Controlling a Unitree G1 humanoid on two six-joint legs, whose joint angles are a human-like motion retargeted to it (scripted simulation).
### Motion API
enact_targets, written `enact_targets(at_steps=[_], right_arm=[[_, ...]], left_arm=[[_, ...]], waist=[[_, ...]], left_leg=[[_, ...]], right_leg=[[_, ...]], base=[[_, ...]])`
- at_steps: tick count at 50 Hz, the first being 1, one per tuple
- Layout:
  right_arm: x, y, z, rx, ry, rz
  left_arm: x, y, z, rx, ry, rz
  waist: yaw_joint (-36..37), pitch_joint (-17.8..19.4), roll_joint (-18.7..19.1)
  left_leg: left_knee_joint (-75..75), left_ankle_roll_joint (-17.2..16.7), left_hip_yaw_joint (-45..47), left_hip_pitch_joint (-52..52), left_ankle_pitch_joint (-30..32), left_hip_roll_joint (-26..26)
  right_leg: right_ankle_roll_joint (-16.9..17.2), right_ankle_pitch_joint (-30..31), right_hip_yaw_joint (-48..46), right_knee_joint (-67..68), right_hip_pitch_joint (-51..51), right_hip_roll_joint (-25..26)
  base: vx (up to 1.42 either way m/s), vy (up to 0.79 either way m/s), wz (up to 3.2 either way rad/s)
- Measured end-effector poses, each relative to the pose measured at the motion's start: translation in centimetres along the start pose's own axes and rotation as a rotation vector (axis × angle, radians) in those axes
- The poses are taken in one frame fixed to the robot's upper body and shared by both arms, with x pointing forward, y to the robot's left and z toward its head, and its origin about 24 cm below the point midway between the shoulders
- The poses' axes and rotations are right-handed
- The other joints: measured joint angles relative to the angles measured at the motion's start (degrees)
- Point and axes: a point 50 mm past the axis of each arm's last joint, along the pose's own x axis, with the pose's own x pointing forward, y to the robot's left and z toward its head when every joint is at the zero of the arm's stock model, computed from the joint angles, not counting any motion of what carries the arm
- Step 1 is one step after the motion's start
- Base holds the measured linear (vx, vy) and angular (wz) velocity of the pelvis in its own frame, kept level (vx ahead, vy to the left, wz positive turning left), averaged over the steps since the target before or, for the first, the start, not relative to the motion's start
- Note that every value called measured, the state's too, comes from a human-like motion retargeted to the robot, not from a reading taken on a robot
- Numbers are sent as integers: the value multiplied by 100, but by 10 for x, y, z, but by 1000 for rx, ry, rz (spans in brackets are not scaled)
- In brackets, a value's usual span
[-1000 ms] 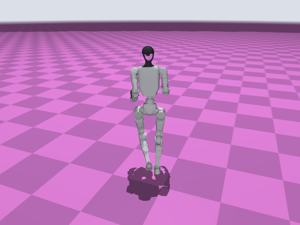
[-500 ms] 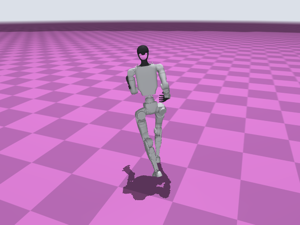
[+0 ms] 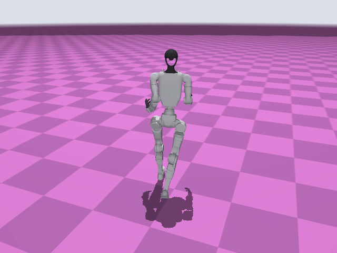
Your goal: Walk run
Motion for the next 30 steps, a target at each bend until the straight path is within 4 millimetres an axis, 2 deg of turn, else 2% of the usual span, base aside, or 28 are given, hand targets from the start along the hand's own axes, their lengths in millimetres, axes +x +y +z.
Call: enact_targets(at_steps=[1, 2, 3, 5, 6, 7, 8, 10, 12, 13, 15, 18, 20, 21, 22, 23, 25, 26, 27, 28, 30], right_arm=[[-5, -2, -4, -17, 35, -9], [-11, -4, -8, -35, 69, -18], [-18, -4, -11, -55, 98, -28], [-37, 1, -19, -77, 166, -32], [-45, 4, -26, -67, 210, -32], [-54, 9, -33, -48, 254, -28], [-63, 15, -40, -14, 300, -16], [-87, 20, -48, 55, 390, -31], [-106, 19, -49, 108, 447, -38], [-114, 16, -49, 114, 471, -38], [-127, 9, -47, 79, 519, -16], [-140, -5, -46, -47, 582, 40], [-138, -8, -52, -130, 607, 64], [-133, -7, -55, -156, 608, 69], [-126, -6, -58, -178, 602, 72], [-117, -4, -59, -194, 583, 71], [-95, 3, -61, -201, 528, 63], [-84, 10, -62, -181, 496, 43], [-72, 13, -62, -159, 455, 13], [-56, 8, -59, -133, 396, -41], [-29, 6, -53, -60, 300, -60]], left_arm=[[6, 0, 6, 28, -10, -24], [14, -2, 12, 53, -22, -54], [24, -6, 17, 72, -40, -94], [43, -16, 31, 123, -82, -192], [59, -21, 41, 171, -131, -247], [76, -27, 52, 218, -181, -298], [95, -34, 62, 265, -231, -339], [121, -59, 70, 297, -292, -460], [138, -84, 75, 287, -343, -547], [145, -96, 77, 272, -367, -580], [152, -112, 81, 242, -405, -618], [152, -117, 82, 220, -399, -630], [149, -113, 78, 239, -369, -631], [147, -107, 75, 261, -342, -619], [145, -102, 71, 280, -313, -606], [142, -96, 66, 293, -281, -590], [133, -80, 53, 318, -208, -535], [122, -64, 43, 347, -145, -502], [109, -50, 32, 375, -78, -469], [95, -35, 20, 405, -3, -432], [61, -8, 6, 452, 78, -317]], waist=[[95, 56, 89], [132, 113, 136], [54, 173, 100], [-394, 178, -91], [-617, 94, -11], [-792, 19, 93], [-871, -39, 241], [-975, -113, 416], [-1136, -125, 471], [-1277, -127, 548], [-1586, -171, 717], [-2221, -301, 837], [-2473, -353, 877], [-2490, -341, 900], [-2548, -323, 928], [-2689, -290, 965], [-2718, -227, 1050], [-2547, -185, 1155], [-2405, -156, 1192], [-2320, -156, 1095], [-1971, -384, 636]], left_leg=[[-71, -172, 276, 88, 251, 223], [-50, -186, 544, 197, 380, 338], [155, 115, 798, 351, 265, 239], [987, 260, 735, 609, -450, -99], [1284, 39, 55, 504, -669, -203], [1523, -95, -210, 458, -876, -125], [1645, -55, 356, 533, -1060, 319], [1498, -90, 560, 951, -1223, 610], [1157, -133, 693, 1363, -1087, 669], [950, -157, 660, 1562, -913, 648], [523, -376, 700, 1988, -346, 686], [61, -781, 584, 2642, 895, 496], [-96, -1093, 527, 3047, 1836, 374], [-36, -1339, 486, 3204, 2254, 331], [131, -1548, 501, 3299, 2644, 286], [511, -1683, 625, 3267, 2977, 237], [2199, -1728, 1347, 2930, 3089, 444], [3144, -1719, 1461, 2716, 3089, 730], [3896, -1716, 1301, 2467, 3089, 787], [4260, -1725, 593, 2148, 3089, 389], [4438, -1581, 306, 1494, 2888, -453]], right_leg=[[35, 367, -21, 265, 121, 74], [109, 649, -18, 752, 139, 111], [259, 760, 32, 1684, -51, 73], [69, 797, -922, 3675, -464, -426], [-52, 797, -1271, 4099, -711, -576], [-96, 717, -1430, 4422, -1018, -591], [11, 475, -1209, 4545, -1447, -338], [311, -107, -879, 4595, -2177, 167], [503, -855, -694, 4385, -2841, 293], [572, -1153, -788, 4086, -3110, 191], [647, -1532, -1123, 3129, -3474, -130], [709, -1862, -1442, 1277, -3742, -425], [936, -2281, -901, 246, -3775, -264], [873, -2329, -977, 6, -3710, -282], [649, -2300, -1122, -119, -3667, -356], [102, -2116, -1408, -16, -3666, -540], [-352, -2175, -2077, 677, -3492, -963], [-352, -2730, -747, 1241, -3604, -136], [-352, -3115, 29, 1669, -3635, 289], [-352, -3160, -304, 1826, -3501, -94], [-352, -3292, 263, 1782, -3162, -346]], base=[[147, -22, -116], [155, -20, -52], [171, -18, 20], [171, -16, 91], [115, -16, 58], [87, -30, -19], [107, -45, -48], [115, -51, -50], [106, -47, -45], [105, -39, -20], [105, -28, -7], [128, -34, -2], [131, -41, -71], [122, -31, -113], [134, -20, -85], [146, -1, -62], [155, 6, -125], [157, -36, -227], [159, -67, -194], [150, -56, -142], [129, -47, -181]])
